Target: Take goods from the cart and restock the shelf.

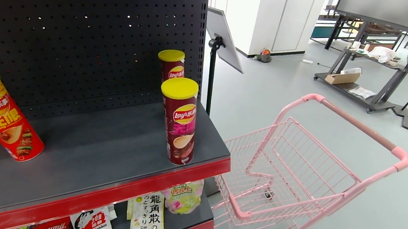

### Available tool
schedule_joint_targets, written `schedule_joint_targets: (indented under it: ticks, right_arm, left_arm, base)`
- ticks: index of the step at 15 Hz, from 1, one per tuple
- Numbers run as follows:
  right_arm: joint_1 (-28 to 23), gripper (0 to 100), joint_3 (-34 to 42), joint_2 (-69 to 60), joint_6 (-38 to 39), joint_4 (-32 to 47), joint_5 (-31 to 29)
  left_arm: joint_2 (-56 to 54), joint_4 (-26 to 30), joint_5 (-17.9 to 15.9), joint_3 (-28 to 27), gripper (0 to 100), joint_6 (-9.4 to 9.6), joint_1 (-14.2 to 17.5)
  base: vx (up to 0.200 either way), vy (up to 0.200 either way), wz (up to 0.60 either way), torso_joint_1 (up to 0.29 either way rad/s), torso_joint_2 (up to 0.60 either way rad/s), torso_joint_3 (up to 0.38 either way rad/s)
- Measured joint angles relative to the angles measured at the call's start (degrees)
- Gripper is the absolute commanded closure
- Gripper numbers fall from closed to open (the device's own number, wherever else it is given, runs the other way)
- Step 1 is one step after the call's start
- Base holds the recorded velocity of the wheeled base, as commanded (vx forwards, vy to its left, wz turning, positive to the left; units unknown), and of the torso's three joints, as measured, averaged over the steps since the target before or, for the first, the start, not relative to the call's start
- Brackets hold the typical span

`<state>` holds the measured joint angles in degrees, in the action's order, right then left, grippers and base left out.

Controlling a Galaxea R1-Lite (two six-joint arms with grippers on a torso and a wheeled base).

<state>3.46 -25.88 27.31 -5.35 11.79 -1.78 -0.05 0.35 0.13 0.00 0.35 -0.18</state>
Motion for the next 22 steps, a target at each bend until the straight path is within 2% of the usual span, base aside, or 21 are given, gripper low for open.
schedule_joint_targets:
  ticks: [7, 10, 18, 22]
  right_arm:
    - [0.1, 100, -0.4, 0.9, -0.3, -0.4, 0.0]
    - [0.1, 100, -0.5, 1.4, -0.3, -0.5, 0.1]
    - [0.0, 100, 0.3, 1.2, -0.4, -0.4, 0.1]
    - [-0.1, 100, 1.3, 0.0, -0.4, -0.4, -0.1]
  left_arm:
    - [0.0, 0.0, 0.0, 0.0, 0, -0.02, 0.0]
    - [0.0, 0.0, 0.0, 0.0, 0, -0.02, 0.0]
    - [0.0, 0.0, 0.0, 0.0, 0, -0.02, 0.0]
    - [0.0, 0.0, 0.0, 0.0, 0, 0.0, 0.0]
  base:
    - [0.0, 0.0, 0.0, 0.159, -0.36, -0.203]
    - [0.0, 0.0, 0.0, 0.027, -0.07, -0.028]
    - [0.0, 0.0, 0.6, 0.007, 0.0, 0.003]
    - [0.0, 0.0, 0.0, 0.0, 0.0, 0.0]
